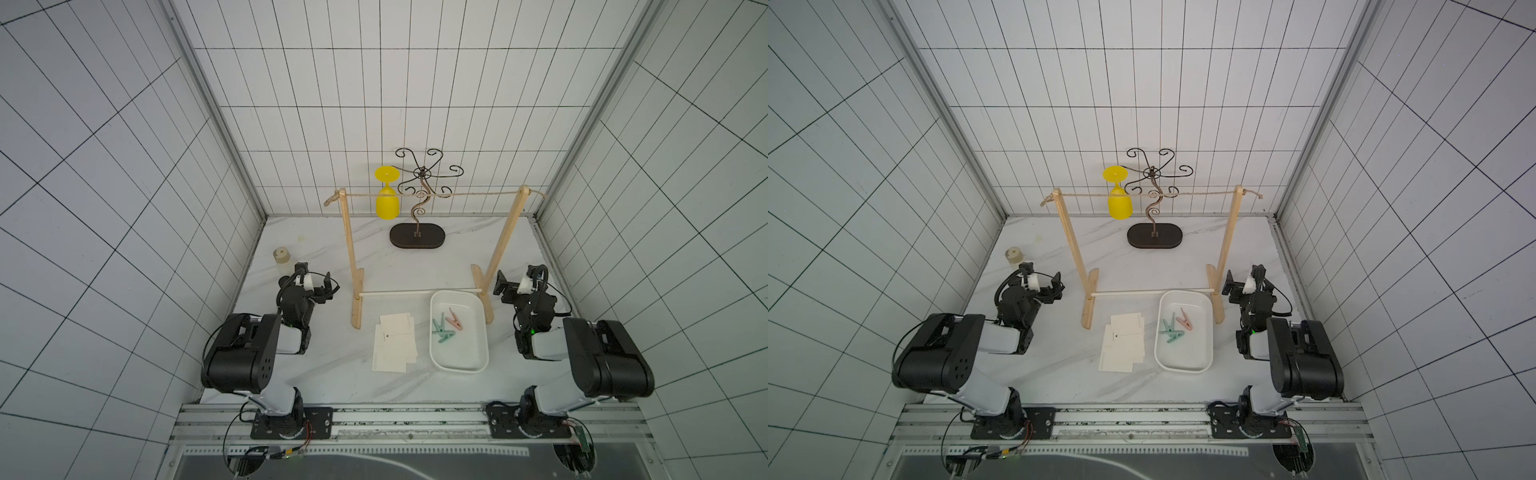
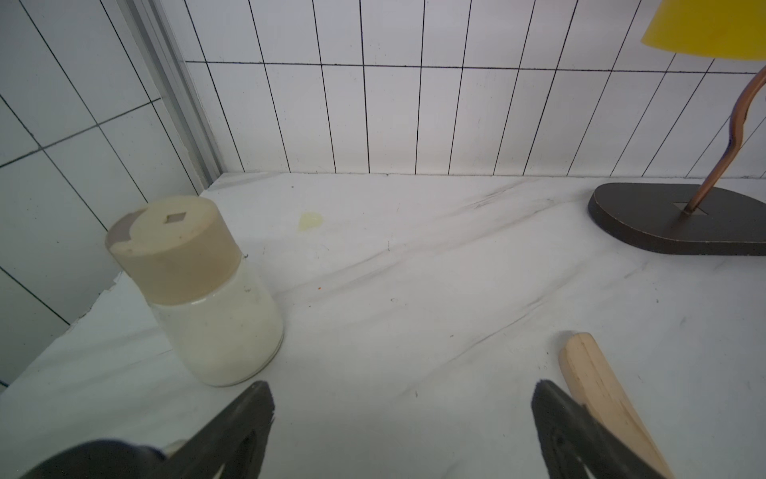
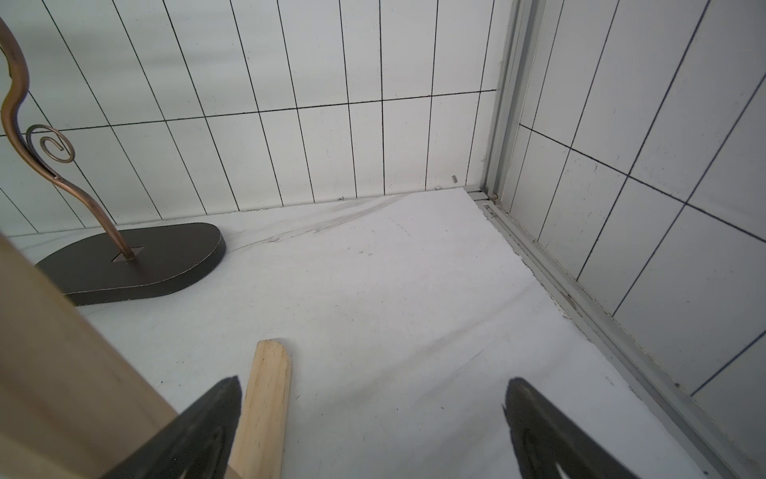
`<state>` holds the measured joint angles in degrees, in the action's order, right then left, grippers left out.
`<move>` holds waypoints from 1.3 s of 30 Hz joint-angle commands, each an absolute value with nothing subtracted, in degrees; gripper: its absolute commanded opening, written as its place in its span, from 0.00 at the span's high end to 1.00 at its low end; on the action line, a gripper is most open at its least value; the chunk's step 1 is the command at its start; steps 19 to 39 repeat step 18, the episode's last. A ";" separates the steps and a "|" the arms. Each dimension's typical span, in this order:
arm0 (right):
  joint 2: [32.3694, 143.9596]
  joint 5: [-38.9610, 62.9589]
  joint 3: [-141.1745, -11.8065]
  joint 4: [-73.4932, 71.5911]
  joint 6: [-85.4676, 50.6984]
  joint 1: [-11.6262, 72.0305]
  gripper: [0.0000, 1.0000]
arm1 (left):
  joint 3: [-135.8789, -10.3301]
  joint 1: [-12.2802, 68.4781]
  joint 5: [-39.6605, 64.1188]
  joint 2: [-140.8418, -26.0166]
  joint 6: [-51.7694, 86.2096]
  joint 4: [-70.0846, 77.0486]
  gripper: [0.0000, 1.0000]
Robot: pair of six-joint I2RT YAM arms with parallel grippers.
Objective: Remove the postcards from the strings
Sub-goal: Reset both arms
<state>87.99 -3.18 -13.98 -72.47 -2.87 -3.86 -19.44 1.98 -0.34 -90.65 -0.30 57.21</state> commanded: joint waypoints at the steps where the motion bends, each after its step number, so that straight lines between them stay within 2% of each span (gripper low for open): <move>1: 88.33 -3.33 -13.10 -74.78 -1.95 -4.12 0.00 | -20.39 2.94 -1.41 -90.10 -2.15 57.15 0.03; 39: 88.32 -4.20 -13.89 -73.28 -0.88 -3.08 0.00 | -20.13 2.99 -1.40 -90.25 -2.20 57.83 0.03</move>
